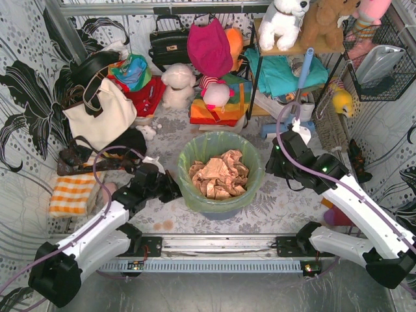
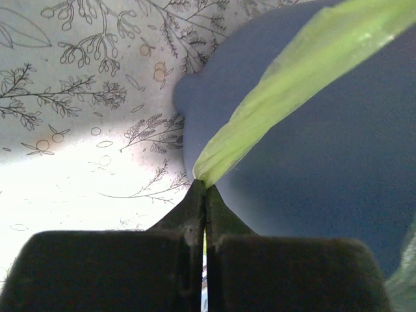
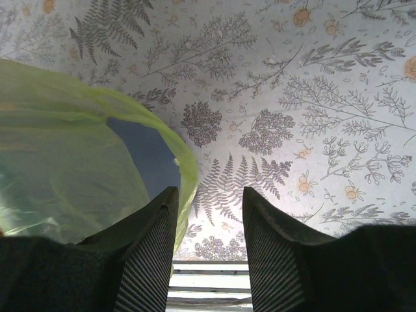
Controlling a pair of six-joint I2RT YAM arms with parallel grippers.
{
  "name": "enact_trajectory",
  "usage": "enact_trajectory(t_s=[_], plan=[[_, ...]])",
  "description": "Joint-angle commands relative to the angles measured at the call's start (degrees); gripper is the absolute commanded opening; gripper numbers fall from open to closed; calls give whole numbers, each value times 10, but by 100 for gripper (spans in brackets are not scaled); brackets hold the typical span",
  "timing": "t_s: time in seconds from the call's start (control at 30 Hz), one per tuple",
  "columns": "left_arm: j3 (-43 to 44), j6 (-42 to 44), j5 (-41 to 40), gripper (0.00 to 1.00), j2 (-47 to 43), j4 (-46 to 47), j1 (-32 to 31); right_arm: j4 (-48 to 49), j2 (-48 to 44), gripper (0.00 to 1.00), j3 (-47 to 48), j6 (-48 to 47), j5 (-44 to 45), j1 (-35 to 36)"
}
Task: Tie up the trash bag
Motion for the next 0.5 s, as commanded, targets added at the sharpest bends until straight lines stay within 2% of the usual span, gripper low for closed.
enact_trajectory(t_s=[0.0, 0.23, 0.47], plan=[[36, 24, -15, 0, -2, -27, 0, 49, -15, 45, -39, 3, -32, -12], [49, 29, -15, 0, 3, -36, 0, 146, -23, 46, -105, 3, -161, -60], [58, 29, -17, 0, 4, -40, 0, 196, -20, 42, -158, 10, -206, -87]])
